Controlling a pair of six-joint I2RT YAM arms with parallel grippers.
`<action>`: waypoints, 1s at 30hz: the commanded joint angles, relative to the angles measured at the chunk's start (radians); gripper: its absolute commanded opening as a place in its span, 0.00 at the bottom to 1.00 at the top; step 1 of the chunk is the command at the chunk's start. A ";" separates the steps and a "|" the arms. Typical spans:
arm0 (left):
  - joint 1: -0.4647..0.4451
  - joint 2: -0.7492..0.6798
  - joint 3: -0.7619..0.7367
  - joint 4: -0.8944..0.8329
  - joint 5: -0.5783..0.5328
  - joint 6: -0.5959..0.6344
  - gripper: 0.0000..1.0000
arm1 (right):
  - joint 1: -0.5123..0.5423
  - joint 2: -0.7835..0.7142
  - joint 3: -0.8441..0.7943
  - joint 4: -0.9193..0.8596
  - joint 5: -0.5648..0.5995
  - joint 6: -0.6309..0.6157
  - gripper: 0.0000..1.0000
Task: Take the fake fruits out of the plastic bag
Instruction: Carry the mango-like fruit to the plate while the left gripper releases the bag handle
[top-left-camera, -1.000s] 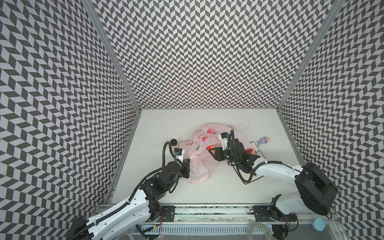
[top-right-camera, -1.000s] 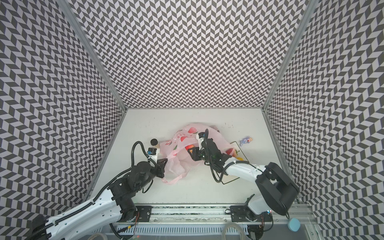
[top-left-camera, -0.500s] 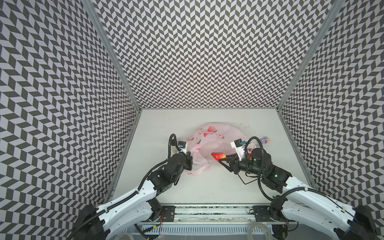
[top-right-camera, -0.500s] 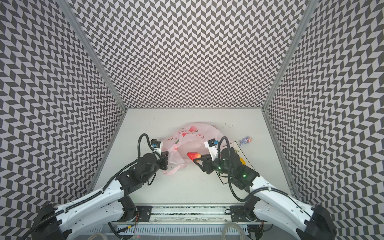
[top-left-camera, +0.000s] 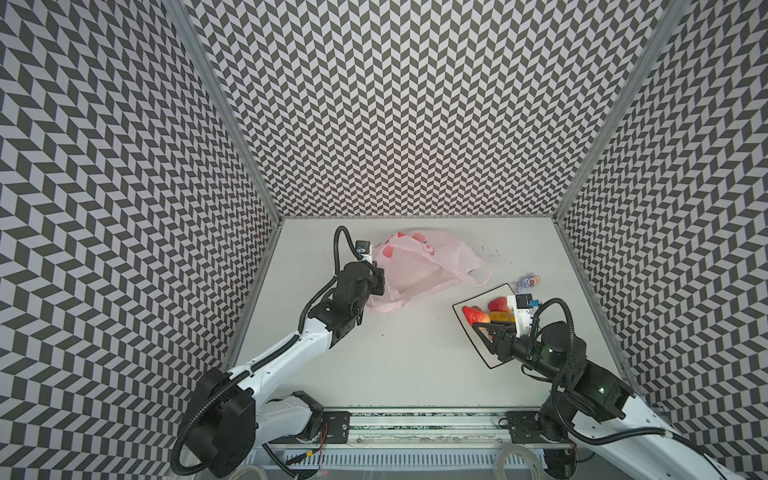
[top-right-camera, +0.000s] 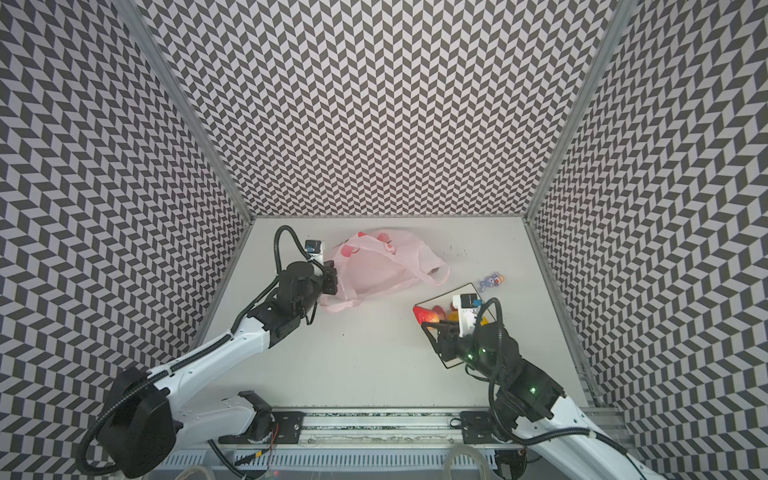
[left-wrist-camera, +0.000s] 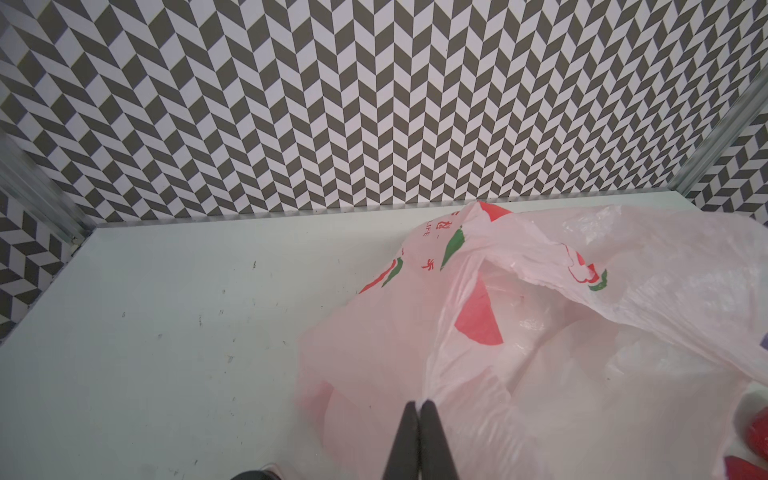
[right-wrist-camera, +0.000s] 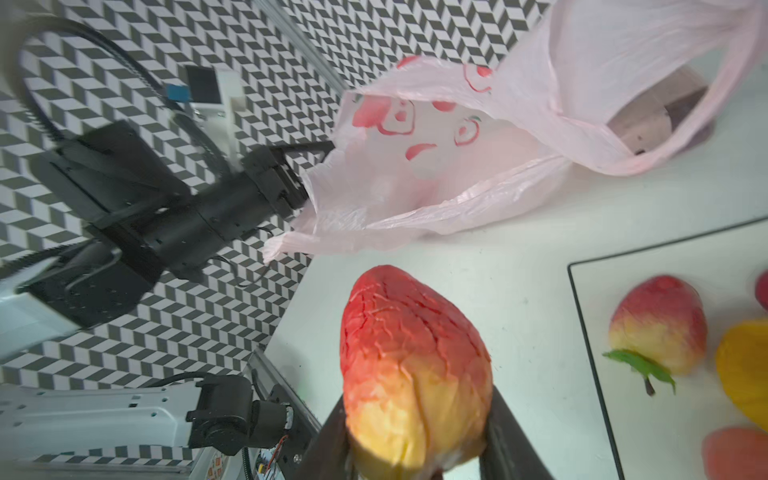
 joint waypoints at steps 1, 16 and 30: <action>0.023 0.027 0.035 0.057 0.023 0.032 0.00 | 0.000 -0.021 -0.033 -0.042 0.065 0.116 0.31; 0.029 -0.190 0.068 -0.069 0.291 -0.016 0.86 | 0.000 0.034 0.008 -0.112 0.342 0.234 0.30; 0.033 -0.533 0.035 -0.219 0.221 -0.144 0.88 | -0.040 0.295 0.184 -0.189 0.554 0.130 0.30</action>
